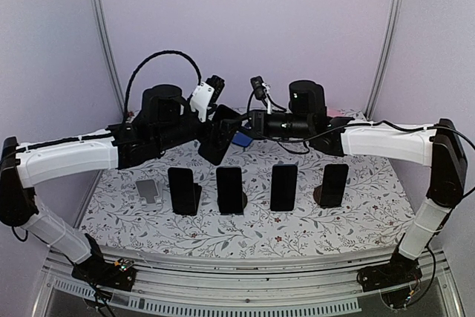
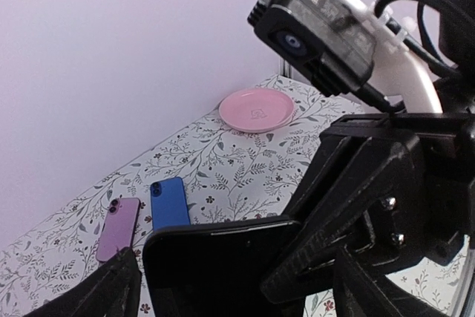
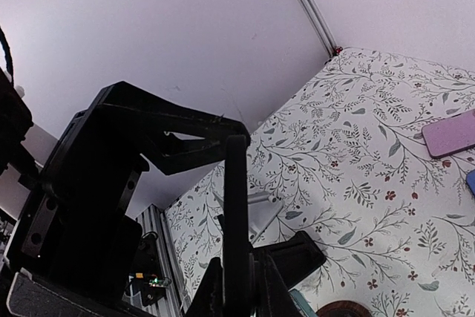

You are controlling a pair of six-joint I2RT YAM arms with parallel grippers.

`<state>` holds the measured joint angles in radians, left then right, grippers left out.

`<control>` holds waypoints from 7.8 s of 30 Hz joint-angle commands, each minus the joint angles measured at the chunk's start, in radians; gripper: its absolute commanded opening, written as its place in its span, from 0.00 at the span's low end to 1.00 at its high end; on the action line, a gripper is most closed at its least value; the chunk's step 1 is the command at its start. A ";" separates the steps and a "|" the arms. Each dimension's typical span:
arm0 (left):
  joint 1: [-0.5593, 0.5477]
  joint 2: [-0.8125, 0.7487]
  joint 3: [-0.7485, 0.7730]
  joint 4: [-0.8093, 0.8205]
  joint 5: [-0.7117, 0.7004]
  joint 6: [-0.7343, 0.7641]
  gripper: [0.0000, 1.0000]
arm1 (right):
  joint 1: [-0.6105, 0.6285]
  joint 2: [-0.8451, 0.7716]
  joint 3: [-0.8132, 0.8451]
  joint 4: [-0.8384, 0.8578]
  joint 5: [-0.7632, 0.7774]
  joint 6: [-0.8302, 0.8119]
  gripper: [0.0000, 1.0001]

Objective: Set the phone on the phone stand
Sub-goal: Pass from the left arm to the right, then pass from the right arm to the left, then place the phone on the phone stand.

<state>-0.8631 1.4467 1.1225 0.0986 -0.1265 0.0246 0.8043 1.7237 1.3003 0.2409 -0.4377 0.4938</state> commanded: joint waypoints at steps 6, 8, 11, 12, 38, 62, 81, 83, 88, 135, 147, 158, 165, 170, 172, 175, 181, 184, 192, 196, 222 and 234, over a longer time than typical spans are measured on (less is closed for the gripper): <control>-0.064 -0.158 -0.129 -0.045 -0.065 -0.058 0.89 | 0.054 -0.045 0.052 0.020 0.017 -0.035 0.02; -0.069 -0.193 -0.145 -0.049 -0.078 -0.060 0.89 | 0.069 -0.052 0.065 0.008 0.033 -0.042 0.02; -0.073 -0.229 -0.152 -0.076 -0.094 -0.069 0.89 | 0.091 -0.063 0.087 -0.010 0.057 -0.046 0.02; -0.078 -0.237 -0.152 -0.087 -0.098 -0.073 0.89 | 0.098 -0.065 0.095 -0.020 0.069 -0.047 0.02; -0.169 -0.330 -0.216 -0.174 -0.349 -0.113 0.92 | 0.231 -0.054 0.172 -0.119 0.231 -0.062 0.02; -0.169 -0.335 -0.194 -0.201 -0.379 -0.089 0.94 | 0.252 -0.026 0.236 -0.233 0.279 -0.116 0.02; -0.164 -0.299 -0.159 -0.229 -0.339 -0.095 0.83 | 0.262 -0.028 0.246 -0.251 0.262 -0.147 0.02; -0.164 -0.299 -0.159 -0.227 -0.337 -0.095 0.78 | 0.262 -0.030 0.245 -0.251 0.261 -0.146 0.02; -0.164 -0.299 -0.164 -0.224 -0.346 -0.100 0.65 | 0.265 -0.032 0.246 -0.253 0.259 -0.147 0.02; -0.043 -0.377 -0.267 -0.128 -0.385 -0.232 0.38 | 0.264 -0.133 0.143 -0.180 0.383 -0.115 0.99; 0.111 -0.485 -0.337 -0.173 -0.402 -0.358 0.37 | 0.265 -0.217 0.040 -0.150 0.414 -0.099 0.99; 0.262 -0.525 -0.470 -0.178 -0.452 -0.459 0.36 | 0.265 -0.347 -0.119 -0.119 0.454 -0.071 0.99; 0.299 -0.537 -0.548 -0.133 -0.502 -0.483 0.36 | 0.264 -0.399 -0.173 -0.112 0.461 -0.062 0.99; 0.294 -0.534 -0.619 -0.057 -0.519 -0.497 0.36 | 0.265 -0.412 -0.190 -0.102 0.455 -0.057 0.99; 0.283 -0.528 -0.638 -0.036 -0.535 -0.500 0.36 | 0.265 -0.412 -0.194 -0.101 0.453 -0.055 0.99; 0.256 -0.519 -0.661 -0.010 -0.556 -0.508 0.36 | 0.265 -0.412 -0.200 -0.100 0.452 -0.054 0.99; 0.189 -0.499 -0.713 0.041 -0.637 -0.527 0.36 | 0.265 -0.417 -0.204 -0.097 0.447 -0.053 0.99; 0.177 -0.489 -0.743 0.084 -0.656 -0.536 0.36 | 0.265 -0.420 -0.207 -0.097 0.446 -0.052 0.99; 0.145 -0.460 -0.818 0.229 -0.688 -0.510 0.36 | 0.264 -0.431 -0.216 -0.097 0.447 -0.049 0.99; 0.142 -0.435 -0.838 0.257 -0.695 -0.519 0.36 | 0.264 -0.429 -0.217 -0.097 0.445 -0.048 0.99; 0.141 -0.348 -0.884 0.328 -0.684 -0.580 0.36 | 0.265 -0.441 -0.221 -0.108 0.452 -0.052 0.99; 0.125 -0.291 -0.885 0.361 -0.710 -0.592 0.36 | 0.264 -0.454 -0.234 -0.106 0.449 -0.051 0.99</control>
<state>-0.7208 1.1378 0.2455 0.3992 -0.7994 -0.5556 1.0622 1.2976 1.0840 0.1204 0.0071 0.4343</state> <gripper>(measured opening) 0.737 0.989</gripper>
